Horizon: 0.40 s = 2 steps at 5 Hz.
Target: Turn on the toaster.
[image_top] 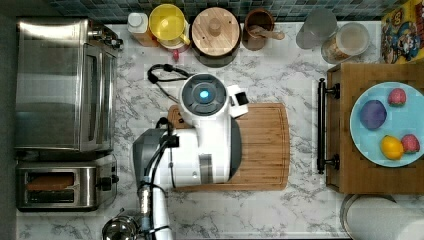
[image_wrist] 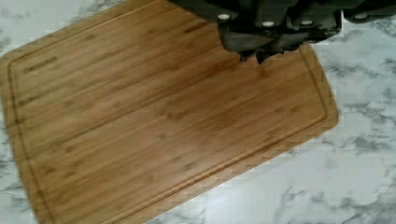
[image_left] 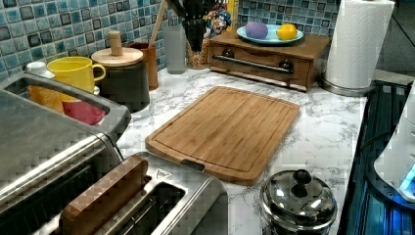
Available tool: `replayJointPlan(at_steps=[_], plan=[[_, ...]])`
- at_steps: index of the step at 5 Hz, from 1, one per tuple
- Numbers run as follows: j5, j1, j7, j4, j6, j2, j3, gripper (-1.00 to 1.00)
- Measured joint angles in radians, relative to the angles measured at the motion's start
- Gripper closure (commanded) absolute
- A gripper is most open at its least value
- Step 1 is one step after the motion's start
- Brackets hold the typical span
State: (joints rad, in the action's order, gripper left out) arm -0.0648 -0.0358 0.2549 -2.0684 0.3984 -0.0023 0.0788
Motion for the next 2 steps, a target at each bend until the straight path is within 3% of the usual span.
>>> replayJointPlan(at_steps=[2], plan=[[-0.010,-0.059,0.039,-0.057,0.035,-0.049,0.096,1.00]])
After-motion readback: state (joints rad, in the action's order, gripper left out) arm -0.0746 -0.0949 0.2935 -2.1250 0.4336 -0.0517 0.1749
